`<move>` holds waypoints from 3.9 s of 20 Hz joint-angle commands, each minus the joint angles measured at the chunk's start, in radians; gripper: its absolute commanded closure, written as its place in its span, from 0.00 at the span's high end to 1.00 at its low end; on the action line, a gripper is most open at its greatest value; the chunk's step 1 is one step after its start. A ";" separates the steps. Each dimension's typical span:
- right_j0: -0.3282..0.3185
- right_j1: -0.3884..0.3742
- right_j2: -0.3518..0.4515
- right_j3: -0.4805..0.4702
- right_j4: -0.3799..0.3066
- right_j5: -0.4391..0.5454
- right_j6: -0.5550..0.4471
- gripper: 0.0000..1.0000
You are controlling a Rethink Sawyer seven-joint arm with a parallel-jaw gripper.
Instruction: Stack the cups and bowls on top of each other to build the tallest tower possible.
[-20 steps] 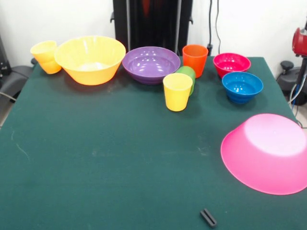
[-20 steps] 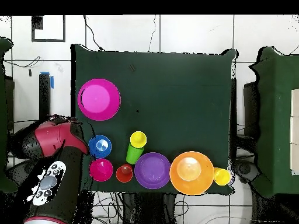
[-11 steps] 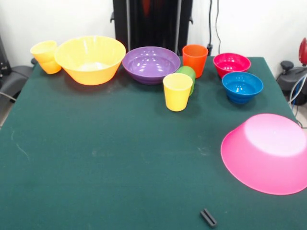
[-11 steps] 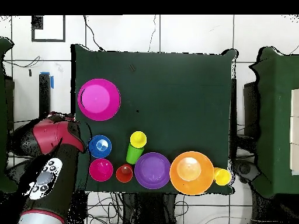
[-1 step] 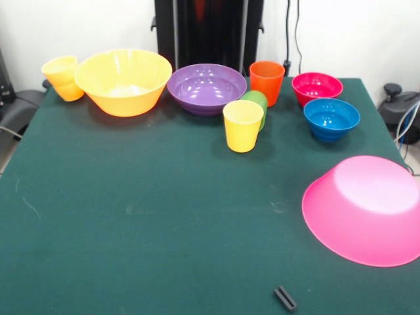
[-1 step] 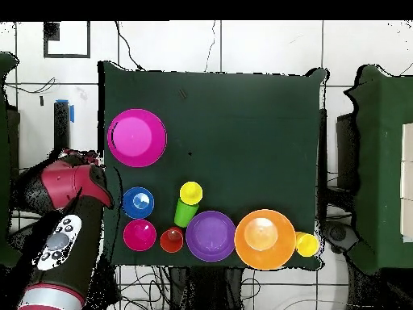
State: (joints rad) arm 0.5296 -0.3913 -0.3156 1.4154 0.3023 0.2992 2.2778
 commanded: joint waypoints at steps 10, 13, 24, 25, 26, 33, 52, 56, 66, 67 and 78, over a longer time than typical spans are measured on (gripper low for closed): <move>-0.124 0.046 0.137 -0.044 -0.043 -0.121 0.050 0.00; -0.152 0.045 0.159 -0.042 -0.068 -0.135 0.024 0.00; -0.244 0.011 0.238 -0.006 -0.164 -0.140 -0.045 0.00; -0.251 0.008 0.244 -0.002 -0.175 -0.140 -0.048 0.00; -0.254 0.006 0.247 -0.001 -0.183 -0.139 -0.047 0.00; -0.269 -0.006 0.269 0.013 -0.225 -0.132 -0.021 0.00; -0.166 -0.073 0.210 0.034 -0.146 0.022 0.095 0.00; -0.167 -0.067 0.217 0.035 -0.136 0.003 0.108 0.00; -0.173 -0.011 0.231 -0.003 -0.125 -0.033 0.110 0.00; -0.174 -0.006 0.231 -0.005 -0.127 -0.036 0.106 0.00; -0.173 0.040 0.219 -0.018 -0.141 -0.077 0.098 0.00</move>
State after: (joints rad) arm 0.3725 -0.4282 -0.1812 1.3952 0.1601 0.2060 2.2778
